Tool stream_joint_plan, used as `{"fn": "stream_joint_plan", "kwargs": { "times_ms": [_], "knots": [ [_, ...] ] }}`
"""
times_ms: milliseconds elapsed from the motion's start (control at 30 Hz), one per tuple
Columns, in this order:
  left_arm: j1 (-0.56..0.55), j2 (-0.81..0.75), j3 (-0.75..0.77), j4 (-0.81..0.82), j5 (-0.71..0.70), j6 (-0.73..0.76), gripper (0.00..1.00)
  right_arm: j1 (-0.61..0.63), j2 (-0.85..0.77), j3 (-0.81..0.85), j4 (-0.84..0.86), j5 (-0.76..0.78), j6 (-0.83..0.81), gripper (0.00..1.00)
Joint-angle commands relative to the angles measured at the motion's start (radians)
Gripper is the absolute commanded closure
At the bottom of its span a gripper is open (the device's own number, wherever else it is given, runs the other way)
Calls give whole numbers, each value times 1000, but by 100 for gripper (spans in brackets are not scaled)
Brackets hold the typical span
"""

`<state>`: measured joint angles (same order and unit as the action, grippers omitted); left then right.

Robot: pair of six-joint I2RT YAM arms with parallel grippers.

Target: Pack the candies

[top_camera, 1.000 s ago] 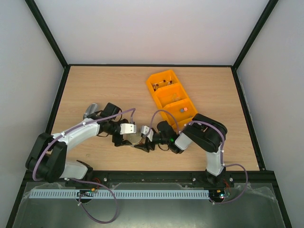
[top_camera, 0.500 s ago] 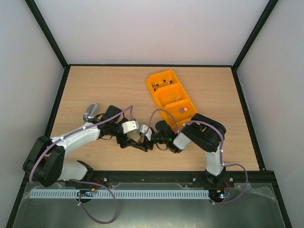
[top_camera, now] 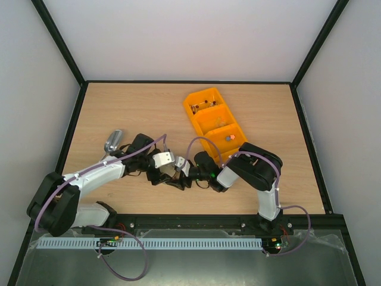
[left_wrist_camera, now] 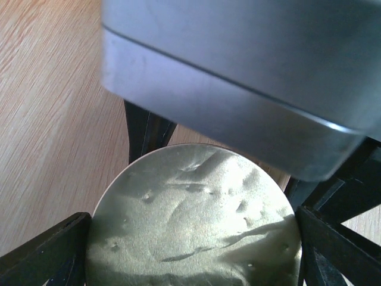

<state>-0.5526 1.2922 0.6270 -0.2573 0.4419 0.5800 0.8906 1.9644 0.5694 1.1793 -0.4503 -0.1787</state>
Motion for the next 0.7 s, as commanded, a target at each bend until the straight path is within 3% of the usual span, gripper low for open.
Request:
{"fn": "stream_joint_plan", "kwargs": {
  "times_ms": [0,200,400,533,567,667],
  "knots": [
    [1,5,-14,-96,-24,209,33,6,21,-8,-46,-42,-29,99],
    [16,55,29,-194,58,410,47,5,11,-12,-60,-92,-82,99],
    [24,129,105,-319,131,643,52,-3,10,0,-83,-109,-93,99],
    [42,156,127,-285,113,611,51,-11,10,10,-107,-87,-99,98],
    [47,160,129,-262,106,577,50,-12,11,12,-110,-79,-98,93],
    [57,172,126,-188,76,468,50,-12,3,16,-125,-47,-89,60]
  ]
}}
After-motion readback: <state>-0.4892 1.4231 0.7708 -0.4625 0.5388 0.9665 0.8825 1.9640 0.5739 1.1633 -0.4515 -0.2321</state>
